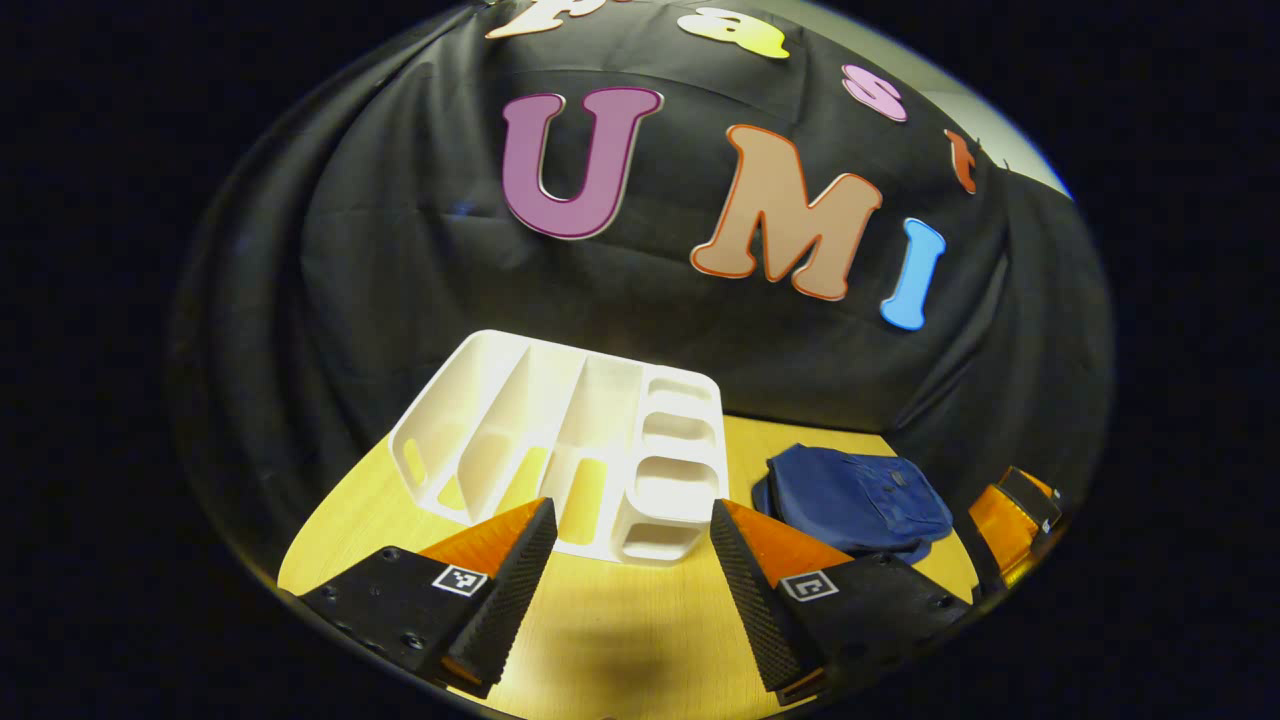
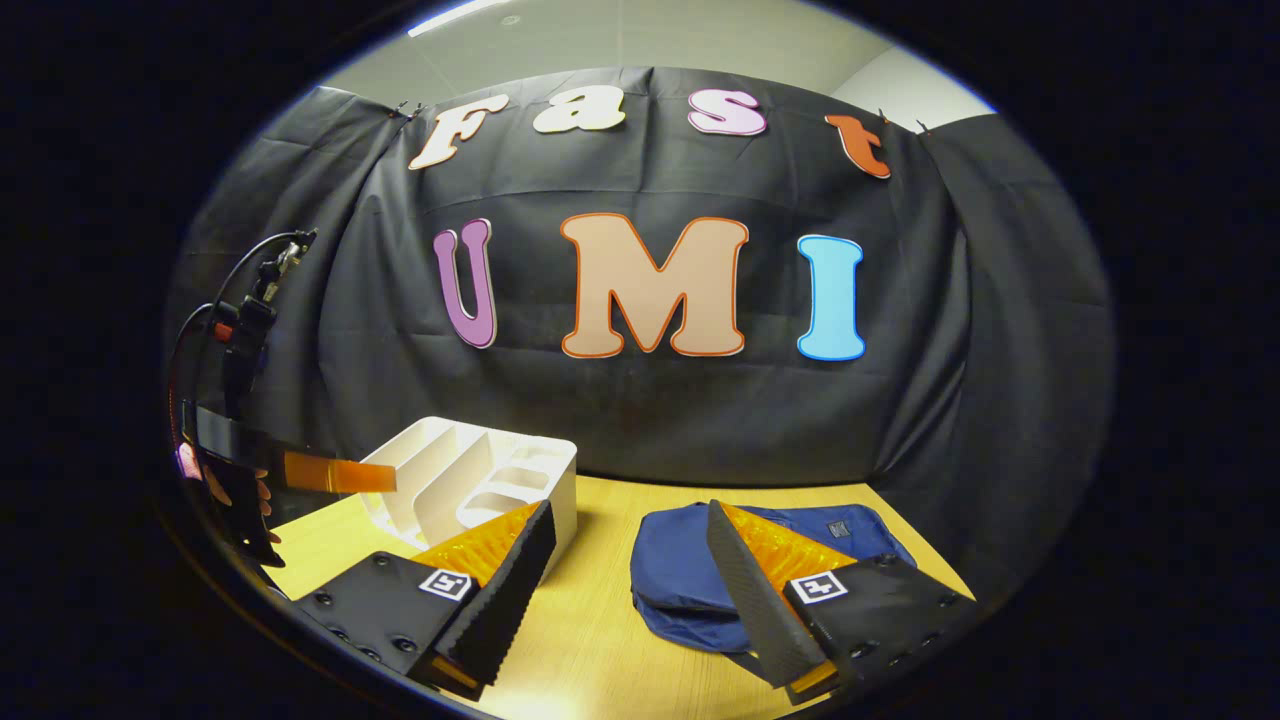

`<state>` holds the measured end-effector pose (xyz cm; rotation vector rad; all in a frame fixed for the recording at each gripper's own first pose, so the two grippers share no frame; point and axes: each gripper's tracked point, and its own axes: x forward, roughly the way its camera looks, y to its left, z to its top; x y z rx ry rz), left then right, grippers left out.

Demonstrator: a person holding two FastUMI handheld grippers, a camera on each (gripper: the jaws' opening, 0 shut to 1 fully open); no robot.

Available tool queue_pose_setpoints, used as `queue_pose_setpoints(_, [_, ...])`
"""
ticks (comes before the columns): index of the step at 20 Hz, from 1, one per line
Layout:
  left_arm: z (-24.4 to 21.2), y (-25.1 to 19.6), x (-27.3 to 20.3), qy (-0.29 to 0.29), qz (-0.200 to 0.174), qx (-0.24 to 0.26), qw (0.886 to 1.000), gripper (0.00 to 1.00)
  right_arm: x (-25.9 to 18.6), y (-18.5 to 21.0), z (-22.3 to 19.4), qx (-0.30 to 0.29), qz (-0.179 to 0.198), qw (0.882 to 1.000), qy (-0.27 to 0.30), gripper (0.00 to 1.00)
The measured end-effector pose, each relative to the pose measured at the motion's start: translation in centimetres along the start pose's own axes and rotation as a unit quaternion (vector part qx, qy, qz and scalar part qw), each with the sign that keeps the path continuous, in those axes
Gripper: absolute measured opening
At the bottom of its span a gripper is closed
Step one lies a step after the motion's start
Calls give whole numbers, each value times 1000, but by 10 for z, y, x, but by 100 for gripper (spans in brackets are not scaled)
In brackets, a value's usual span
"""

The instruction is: Open the schoolbag, grab two books from the bookshelf and put them into the schoolbag.

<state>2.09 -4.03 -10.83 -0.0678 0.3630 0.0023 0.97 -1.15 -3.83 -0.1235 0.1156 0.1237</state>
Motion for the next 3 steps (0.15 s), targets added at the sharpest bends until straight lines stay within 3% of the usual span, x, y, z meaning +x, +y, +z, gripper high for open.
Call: queue_pose_setpoints(3, [1, -4, -1, 3, -13, 14, 1000, 90, -3, 3, 5, -2, -8, 1000, -6, 93])
